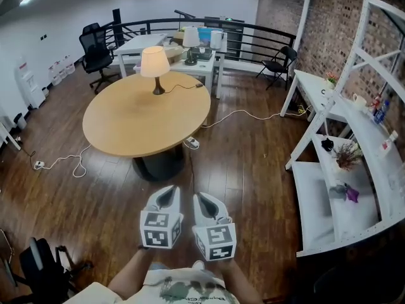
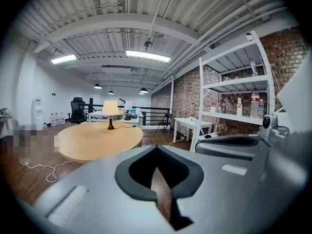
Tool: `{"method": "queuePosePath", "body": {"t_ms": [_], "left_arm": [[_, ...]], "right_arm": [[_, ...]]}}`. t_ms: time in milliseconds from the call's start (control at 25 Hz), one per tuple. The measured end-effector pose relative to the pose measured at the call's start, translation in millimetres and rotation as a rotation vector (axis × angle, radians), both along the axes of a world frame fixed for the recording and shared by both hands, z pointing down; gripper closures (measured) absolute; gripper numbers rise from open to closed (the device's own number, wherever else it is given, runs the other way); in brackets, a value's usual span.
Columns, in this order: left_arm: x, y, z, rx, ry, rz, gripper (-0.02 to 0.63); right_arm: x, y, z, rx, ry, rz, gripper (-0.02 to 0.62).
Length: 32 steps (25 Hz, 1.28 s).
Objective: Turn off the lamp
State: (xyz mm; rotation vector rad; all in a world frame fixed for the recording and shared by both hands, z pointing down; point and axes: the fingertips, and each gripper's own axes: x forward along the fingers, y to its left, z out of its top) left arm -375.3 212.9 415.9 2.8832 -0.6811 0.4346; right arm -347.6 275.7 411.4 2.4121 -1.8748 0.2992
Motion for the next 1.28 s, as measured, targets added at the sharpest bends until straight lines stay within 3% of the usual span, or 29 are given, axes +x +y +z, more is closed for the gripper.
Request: {"method": "queuePosePath", "body": {"t_ms": [360, 560, 1280], "left_arm": [[37.9, -23.9, 3.3, 0.023, -0.018, -0.073, 0.607], [62.3, -42.1, 12.7, 0.007, -0.007, -0.072, 0.607], [173.2, -201.2, 28.1, -0.053, 0.020, -0.057, 0.607]], "right_arm": [[50.3, -14.4, -1.0, 0.005, 0.011, -0.033, 0.595], [78.0, -32.3, 9.1, -0.020, 0.030, -0.026, 0.595], [179.4, -193.7, 18.4, -0.102, 0.058, -0.029, 0.595]]}}
